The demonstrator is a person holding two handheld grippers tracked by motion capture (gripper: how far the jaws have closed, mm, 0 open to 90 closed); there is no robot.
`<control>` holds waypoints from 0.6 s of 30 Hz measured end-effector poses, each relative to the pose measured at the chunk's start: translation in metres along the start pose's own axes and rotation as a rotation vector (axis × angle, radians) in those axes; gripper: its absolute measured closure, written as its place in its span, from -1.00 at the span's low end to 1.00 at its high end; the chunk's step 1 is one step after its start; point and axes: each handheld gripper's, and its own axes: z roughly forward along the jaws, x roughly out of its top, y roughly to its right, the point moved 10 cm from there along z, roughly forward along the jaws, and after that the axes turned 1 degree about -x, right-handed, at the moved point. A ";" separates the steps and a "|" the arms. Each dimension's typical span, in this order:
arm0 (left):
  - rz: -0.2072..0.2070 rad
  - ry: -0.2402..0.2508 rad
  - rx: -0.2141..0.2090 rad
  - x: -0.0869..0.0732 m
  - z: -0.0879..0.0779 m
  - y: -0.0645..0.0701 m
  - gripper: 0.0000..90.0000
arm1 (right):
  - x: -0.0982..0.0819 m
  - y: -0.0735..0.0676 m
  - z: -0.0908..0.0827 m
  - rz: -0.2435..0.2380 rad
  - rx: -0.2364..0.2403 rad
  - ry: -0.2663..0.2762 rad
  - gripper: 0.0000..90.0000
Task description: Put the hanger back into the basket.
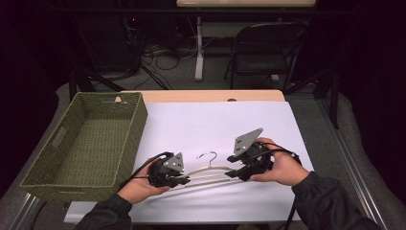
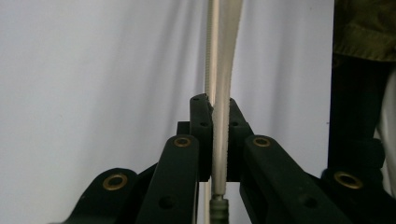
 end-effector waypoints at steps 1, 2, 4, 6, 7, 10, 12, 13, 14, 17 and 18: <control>-0.032 0.021 -0.002 0.001 -0.006 0.001 0.94 | -0.005 0.004 -0.006 0.019 -0.018 0.017 0.11; -0.032 0.021 -0.002 0.001 -0.006 0.001 0.94 | -0.005 0.004 -0.006 0.019 -0.018 0.017 0.11; -0.051 0.036 0.007 0.001 -0.012 0.002 0.94 | -0.015 0.008 -0.012 0.043 -0.040 0.018 0.11; -0.072 0.051 0.018 0.002 -0.017 0.004 0.94 | -0.018 0.010 -0.014 0.050 -0.044 0.016 0.10; -0.098 0.074 0.026 0.002 -0.023 0.007 0.94 | -0.022 0.014 -0.018 0.070 -0.052 0.025 0.06; -0.119 0.082 0.033 0.001 -0.029 0.009 0.94 | -0.026 0.017 -0.022 0.103 -0.058 0.037 0.04; -0.154 0.099 0.049 0.000 -0.039 0.009 0.94 | -0.028 0.019 -0.024 0.115 -0.066 0.038 0.03; -0.154 0.099 0.049 0.000 -0.039 0.009 0.94 | -0.029 0.020 -0.025 0.118 -0.069 0.038 0.02; -0.163 0.107 0.051 0.000 -0.042 0.009 0.94 | -0.031 0.020 -0.027 0.121 -0.069 0.030 0.02; -0.185 0.135 0.058 0.001 -0.051 0.009 0.93 | -0.033 0.022 -0.029 0.132 -0.070 0.024 0.02; -0.187 0.145 0.061 0.001 -0.054 0.009 0.93 | -0.034 0.023 -0.028 0.138 -0.081 0.035 0.02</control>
